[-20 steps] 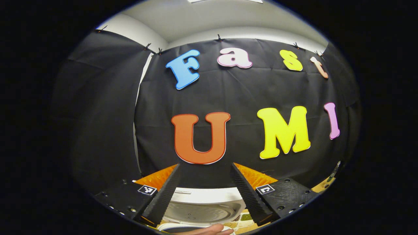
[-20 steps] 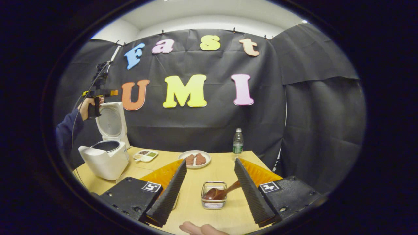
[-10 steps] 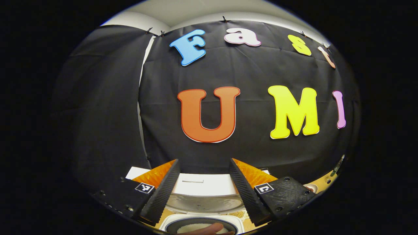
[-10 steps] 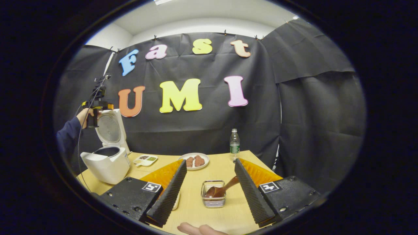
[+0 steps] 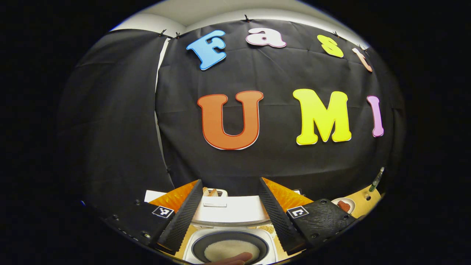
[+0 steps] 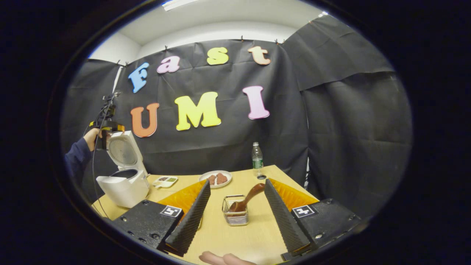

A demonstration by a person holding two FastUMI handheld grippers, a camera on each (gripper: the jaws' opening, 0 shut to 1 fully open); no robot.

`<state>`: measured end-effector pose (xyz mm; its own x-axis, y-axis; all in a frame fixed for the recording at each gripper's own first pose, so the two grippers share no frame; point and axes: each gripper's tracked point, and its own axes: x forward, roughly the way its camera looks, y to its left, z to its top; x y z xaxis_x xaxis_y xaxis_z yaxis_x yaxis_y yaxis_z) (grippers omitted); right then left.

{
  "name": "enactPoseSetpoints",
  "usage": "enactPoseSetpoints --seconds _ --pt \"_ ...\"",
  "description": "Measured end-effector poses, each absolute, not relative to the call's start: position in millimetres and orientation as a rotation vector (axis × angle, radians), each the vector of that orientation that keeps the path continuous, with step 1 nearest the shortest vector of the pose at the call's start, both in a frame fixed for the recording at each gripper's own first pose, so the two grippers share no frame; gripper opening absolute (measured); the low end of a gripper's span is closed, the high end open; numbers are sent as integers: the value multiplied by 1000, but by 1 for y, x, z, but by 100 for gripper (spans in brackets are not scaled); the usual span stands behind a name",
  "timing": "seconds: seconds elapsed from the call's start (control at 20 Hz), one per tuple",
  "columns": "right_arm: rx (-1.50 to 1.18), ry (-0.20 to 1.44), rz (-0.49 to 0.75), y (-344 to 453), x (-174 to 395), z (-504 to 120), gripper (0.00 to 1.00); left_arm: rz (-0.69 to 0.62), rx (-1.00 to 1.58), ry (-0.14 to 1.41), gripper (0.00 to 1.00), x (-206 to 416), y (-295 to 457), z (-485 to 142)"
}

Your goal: Close the left gripper, press the button to open the rice cooker; take a wooden spoon from the chopstick holder with the right hand, scoop a spoonful of rice and pour it into the rice cooker, then put the wooden spoon back into the chopstick holder.

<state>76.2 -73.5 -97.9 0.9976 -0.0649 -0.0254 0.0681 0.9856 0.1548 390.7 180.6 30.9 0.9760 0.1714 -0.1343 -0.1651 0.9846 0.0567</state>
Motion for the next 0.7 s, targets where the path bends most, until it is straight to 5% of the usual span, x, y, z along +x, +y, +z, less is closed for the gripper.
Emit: enactPoseSetpoints --seconds 0.7 --pt "178 39 15 -54 48 -123 94 123 8 361 97 309 165 -72"
